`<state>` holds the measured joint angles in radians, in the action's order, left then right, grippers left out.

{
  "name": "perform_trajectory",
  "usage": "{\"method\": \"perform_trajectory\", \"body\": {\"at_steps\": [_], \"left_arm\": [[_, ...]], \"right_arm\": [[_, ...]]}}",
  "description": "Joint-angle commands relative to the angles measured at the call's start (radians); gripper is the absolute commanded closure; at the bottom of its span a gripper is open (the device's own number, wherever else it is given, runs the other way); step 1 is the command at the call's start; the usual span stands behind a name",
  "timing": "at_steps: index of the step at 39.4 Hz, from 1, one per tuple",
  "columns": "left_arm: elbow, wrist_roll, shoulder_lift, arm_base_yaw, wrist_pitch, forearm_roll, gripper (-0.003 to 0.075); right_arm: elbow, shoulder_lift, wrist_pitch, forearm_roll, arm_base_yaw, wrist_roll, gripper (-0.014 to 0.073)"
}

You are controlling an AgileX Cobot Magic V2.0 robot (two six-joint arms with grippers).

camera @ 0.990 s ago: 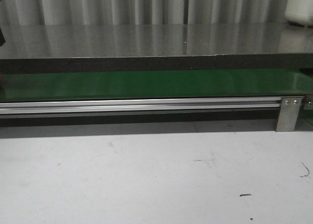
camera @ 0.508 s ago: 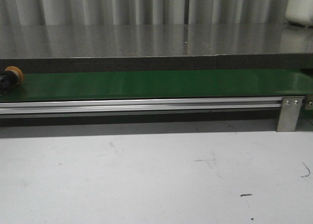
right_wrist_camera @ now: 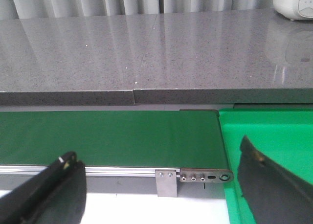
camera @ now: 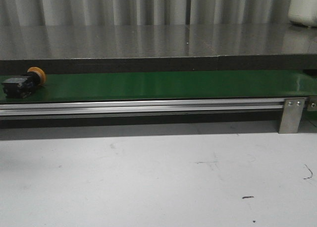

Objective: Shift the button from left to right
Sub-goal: 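Lower the button onto the belt end and open the left gripper, then withdraw the left gripper while the belt carries the button toward the green tray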

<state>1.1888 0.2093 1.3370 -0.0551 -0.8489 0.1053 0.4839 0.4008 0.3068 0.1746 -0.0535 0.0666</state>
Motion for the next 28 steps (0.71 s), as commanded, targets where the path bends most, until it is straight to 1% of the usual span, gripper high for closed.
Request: {"method": "perform_trajectory", "body": {"at_steps": [1, 5, 9, 16, 23, 28], "left_arm": [[-0.128, 0.002, -0.146, -0.031, 0.206, 0.002, 0.0741], [-0.271, 0.002, -0.272, -0.038, 0.328, 0.007, 0.0741], [-0.426, 0.002, -0.412, -0.038, 0.418, 0.007, 0.0741], [-0.638, 0.002, -0.689, -0.035, 0.506, 0.023, 0.0741], [-0.770, 0.002, -0.974, -0.035, 0.524, 0.069, 0.0741], [-0.824, 0.002, -1.166, -0.035, 0.593, 0.079, 0.0741]], "right_arm": [[0.035, 0.013, -0.086, 0.005, 0.002, 0.004, -0.0050], [0.035, 0.013, -0.086, 0.005, 0.002, 0.004, -0.0050], [0.035, 0.013, -0.086, 0.005, 0.002, 0.004, -0.0050], [0.035, 0.013, -0.086, 0.005, 0.002, 0.004, -0.0050], [0.035, 0.013, -0.086, 0.005, 0.002, 0.004, -0.0050], [0.035, 0.013, -0.086, 0.005, 0.002, 0.004, -0.0050]]}}
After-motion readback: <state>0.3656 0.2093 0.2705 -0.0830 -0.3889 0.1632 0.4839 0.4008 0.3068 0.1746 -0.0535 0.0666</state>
